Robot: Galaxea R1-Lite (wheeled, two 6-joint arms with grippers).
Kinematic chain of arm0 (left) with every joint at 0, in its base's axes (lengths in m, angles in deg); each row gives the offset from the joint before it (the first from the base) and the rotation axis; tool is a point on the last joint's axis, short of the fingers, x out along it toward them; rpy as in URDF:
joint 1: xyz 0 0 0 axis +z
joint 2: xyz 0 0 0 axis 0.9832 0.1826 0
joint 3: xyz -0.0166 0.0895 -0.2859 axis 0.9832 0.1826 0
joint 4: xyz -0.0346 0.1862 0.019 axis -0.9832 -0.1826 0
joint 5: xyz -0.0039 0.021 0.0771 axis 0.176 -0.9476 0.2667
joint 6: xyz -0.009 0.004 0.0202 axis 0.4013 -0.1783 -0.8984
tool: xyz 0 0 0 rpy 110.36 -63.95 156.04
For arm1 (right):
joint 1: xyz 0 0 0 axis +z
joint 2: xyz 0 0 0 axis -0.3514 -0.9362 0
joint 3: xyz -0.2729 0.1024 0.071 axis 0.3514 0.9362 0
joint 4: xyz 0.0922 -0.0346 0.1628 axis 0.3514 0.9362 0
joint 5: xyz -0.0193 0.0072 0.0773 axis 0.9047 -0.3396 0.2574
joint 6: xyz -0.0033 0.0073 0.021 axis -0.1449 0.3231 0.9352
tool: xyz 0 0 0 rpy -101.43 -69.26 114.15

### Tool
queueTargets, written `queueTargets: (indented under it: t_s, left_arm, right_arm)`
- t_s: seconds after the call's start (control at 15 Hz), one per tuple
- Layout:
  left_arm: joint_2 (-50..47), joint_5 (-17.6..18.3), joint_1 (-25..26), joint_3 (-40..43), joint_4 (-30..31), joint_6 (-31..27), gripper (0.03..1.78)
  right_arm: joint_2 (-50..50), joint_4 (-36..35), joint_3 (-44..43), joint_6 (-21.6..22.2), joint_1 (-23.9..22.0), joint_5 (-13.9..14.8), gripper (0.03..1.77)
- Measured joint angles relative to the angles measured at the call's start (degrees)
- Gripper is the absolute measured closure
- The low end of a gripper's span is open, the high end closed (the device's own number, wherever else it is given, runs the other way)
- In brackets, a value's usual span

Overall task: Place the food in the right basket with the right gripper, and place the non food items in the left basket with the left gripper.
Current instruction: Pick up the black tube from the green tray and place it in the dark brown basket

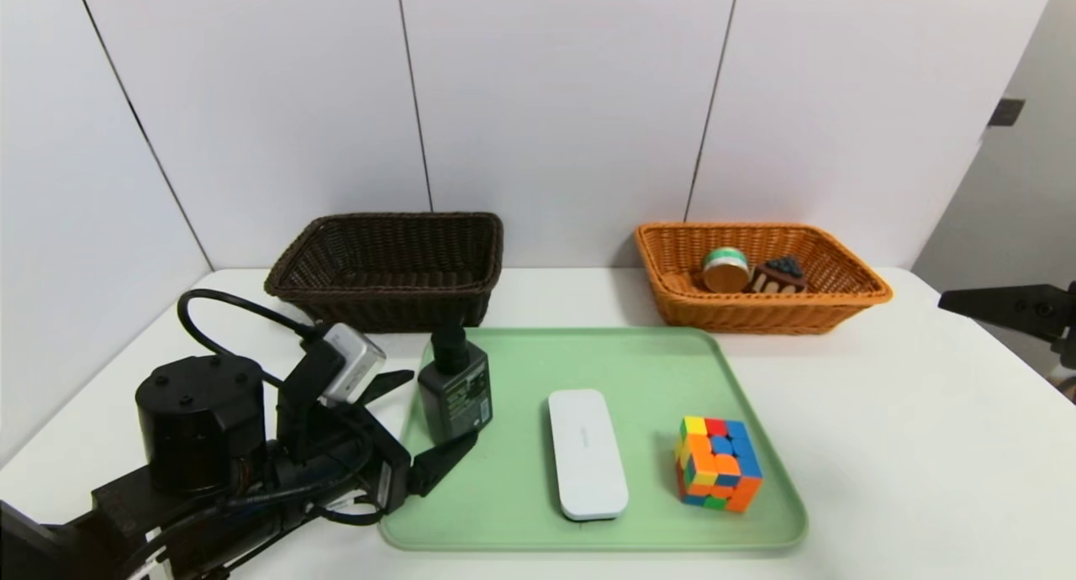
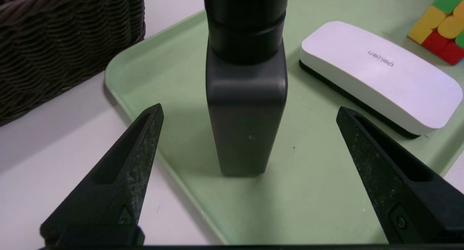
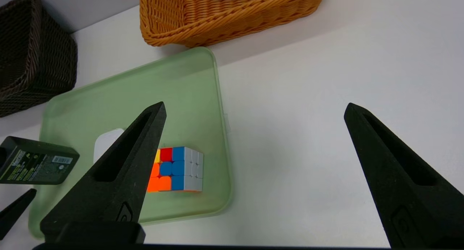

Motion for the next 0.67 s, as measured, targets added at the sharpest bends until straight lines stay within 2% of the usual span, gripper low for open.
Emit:
queueTargets:
  t_s: [0.33,0.67]
  left_arm:
    - [3.25,-0.06,0.00,-3.23,0.41,0.26,0.12]
    - [8.19,-0.06,-0.06,-5.38,5.73,0.72,0.12]
  right_arm:
    - [-0.33,-0.02,0.20,0.16,0.00,0.09,0.10]
    - [-0.49,-0.07,-0.06,0.24,-0.20,-0.05,0.10]
